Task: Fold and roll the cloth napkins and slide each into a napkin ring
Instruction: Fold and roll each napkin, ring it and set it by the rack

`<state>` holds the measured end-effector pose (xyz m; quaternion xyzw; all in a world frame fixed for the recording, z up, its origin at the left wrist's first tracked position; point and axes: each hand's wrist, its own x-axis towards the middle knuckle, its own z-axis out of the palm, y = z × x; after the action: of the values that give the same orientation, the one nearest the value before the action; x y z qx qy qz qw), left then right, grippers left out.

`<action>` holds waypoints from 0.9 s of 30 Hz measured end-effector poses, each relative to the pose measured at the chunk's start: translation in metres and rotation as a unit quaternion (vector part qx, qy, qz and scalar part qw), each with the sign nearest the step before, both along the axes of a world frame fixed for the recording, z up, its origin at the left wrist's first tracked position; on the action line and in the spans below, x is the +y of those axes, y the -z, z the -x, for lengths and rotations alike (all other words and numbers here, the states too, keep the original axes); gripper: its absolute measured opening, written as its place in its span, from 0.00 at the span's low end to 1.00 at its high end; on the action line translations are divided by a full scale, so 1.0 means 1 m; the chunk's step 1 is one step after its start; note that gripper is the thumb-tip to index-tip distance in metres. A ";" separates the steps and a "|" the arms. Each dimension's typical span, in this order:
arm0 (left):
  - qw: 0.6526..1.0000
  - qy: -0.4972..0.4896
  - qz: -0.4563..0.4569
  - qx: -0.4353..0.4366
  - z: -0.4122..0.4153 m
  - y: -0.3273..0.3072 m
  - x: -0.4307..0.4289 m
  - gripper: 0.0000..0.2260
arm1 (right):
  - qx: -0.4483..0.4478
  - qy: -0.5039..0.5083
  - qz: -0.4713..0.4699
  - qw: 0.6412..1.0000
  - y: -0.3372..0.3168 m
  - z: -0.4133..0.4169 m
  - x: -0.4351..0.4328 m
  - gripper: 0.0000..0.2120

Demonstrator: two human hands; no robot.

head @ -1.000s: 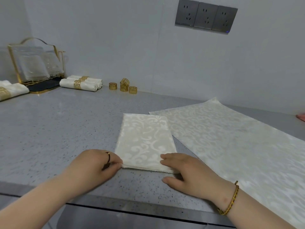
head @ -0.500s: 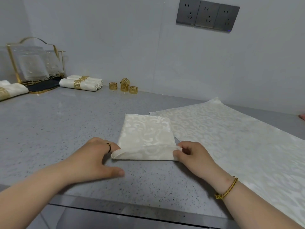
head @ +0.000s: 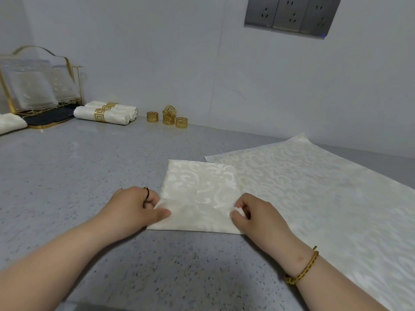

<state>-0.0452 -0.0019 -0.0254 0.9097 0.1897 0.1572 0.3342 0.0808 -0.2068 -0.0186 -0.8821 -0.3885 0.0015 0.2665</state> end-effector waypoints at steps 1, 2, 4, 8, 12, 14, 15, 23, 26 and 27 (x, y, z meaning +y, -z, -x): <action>1.000 -0.007 -0.022 -0.001 0.001 0.001 -0.003 0.12 | -0.002 -0.002 -0.003 1.000 -0.001 0.001 -0.001 0.04; 0.999 -0.012 -0.048 -0.003 0.002 0.001 -0.005 0.12 | -0.012 -0.006 0.001 1.000 0.000 0.002 -0.002 0.05; 0.992 -0.014 -0.122 -0.015 0.005 -0.001 -0.009 0.13 | -0.038 0.001 0.009 0.999 0.002 0.000 -0.002 0.07; 0.934 0.061 -0.336 -0.104 0.003 -0.001 -0.005 0.21 | -0.223 -0.018 0.048 0.974 -0.001 -0.001 -0.001 0.17; 0.858 0.160 -0.477 -0.106 -0.002 0.006 -0.003 0.10 | -0.313 -0.094 0.088 0.941 0.000 -0.007 -0.002 0.16; 0.873 0.169 -0.450 -0.083 0.002 0.009 0.002 0.15 | -0.260 -0.132 0.078 0.953 -0.001 -0.008 -0.007 0.10; 0.890 0.169 -0.417 -0.072 0.003 0.008 0.003 0.16 | -0.236 -0.142 0.072 0.959 -0.004 -0.008 -0.010 0.07; 0.982 0.140 -0.120 -0.030 0.022 0.010 0.013 0.14 | 0.013 -0.128 0.109 0.986 -0.022 -0.009 -0.031 0.23; 0.979 0.109 -0.172 -0.024 0.019 0.007 0.007 0.18 | -0.011 -0.126 0.106 0.986 -0.019 -0.008 -0.026 0.17; 0.977 0.098 -0.186 -0.022 0.016 0.003 0.003 0.19 | -0.013 -0.121 0.092 0.988 -0.019 -0.009 -0.026 0.15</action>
<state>-0.0616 0.0014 -0.0284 0.9664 0.0594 0.1765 0.1774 0.0899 -0.2328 0.0002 -0.8491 -0.4942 0.0582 0.1770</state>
